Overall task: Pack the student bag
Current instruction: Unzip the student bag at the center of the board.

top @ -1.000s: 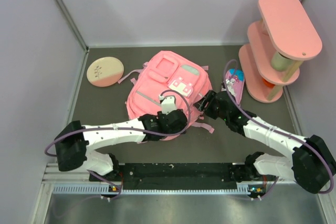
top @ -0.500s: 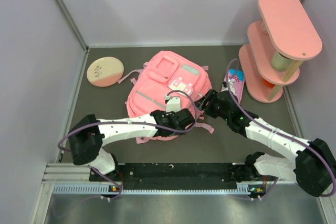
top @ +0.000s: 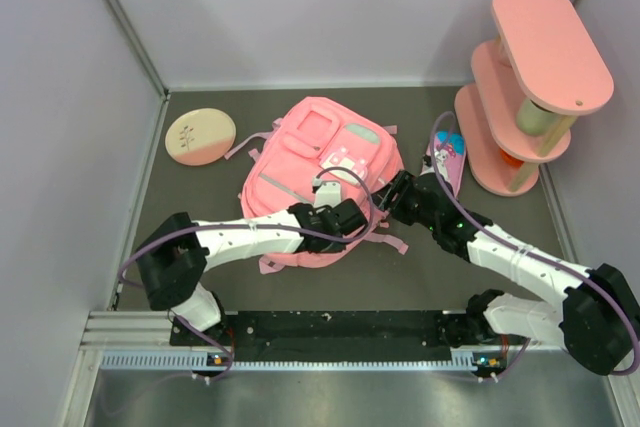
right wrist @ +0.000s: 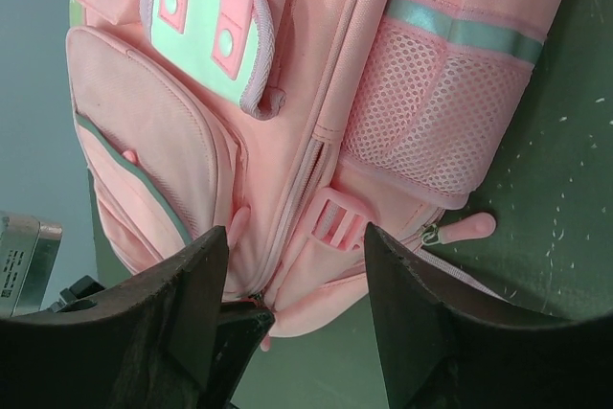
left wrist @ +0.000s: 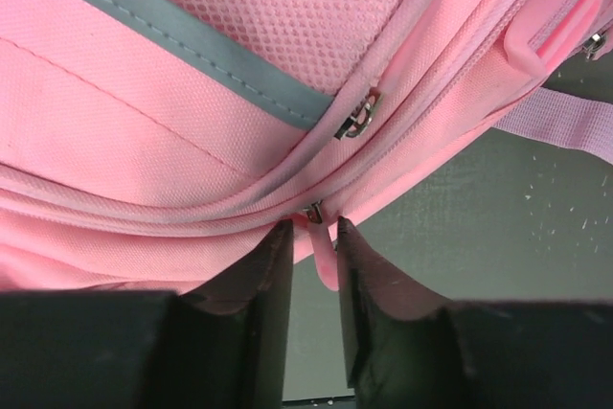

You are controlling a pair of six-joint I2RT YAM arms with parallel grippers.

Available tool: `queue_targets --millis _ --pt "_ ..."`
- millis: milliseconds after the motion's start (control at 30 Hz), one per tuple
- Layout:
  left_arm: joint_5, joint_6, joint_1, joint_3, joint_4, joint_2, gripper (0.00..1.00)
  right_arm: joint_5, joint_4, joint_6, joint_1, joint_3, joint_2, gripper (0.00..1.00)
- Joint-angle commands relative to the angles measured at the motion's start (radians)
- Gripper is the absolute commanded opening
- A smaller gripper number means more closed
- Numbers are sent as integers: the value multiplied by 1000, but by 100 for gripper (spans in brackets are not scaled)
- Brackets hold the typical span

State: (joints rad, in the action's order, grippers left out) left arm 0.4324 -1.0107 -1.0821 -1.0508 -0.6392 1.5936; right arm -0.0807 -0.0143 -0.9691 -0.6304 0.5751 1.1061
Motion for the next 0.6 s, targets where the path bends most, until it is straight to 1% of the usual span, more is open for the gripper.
queue_targets --millis 0,100,167,200,233,300,433,567 --pt "-6 27 13 -23 29 14 27 4 -36 15 8 9 -23 58" --pt "-17 29 13 -15 36 20 22 6 -36 15 8 8 -19 58" --pt "-21 29 14 -11 39 23 13 7 -41 15 8 9 -15 58" --pt "-23 29 13 -8 39 23 10 10 -41 13 6 9 -12 58" --pt "-23 27 13 -6 39 22 8 13 -42 15 8 9 -11 58" --pt "-26 27 14 5 47 19 1 15 -44 13 8 11 -5 58" --pt "-32 27 14 29 72 3 0 35 -55 15 8 12 11 58" --pt "-20 40 13 58 105 -52 0 76 -67 7 6 31 43 60"
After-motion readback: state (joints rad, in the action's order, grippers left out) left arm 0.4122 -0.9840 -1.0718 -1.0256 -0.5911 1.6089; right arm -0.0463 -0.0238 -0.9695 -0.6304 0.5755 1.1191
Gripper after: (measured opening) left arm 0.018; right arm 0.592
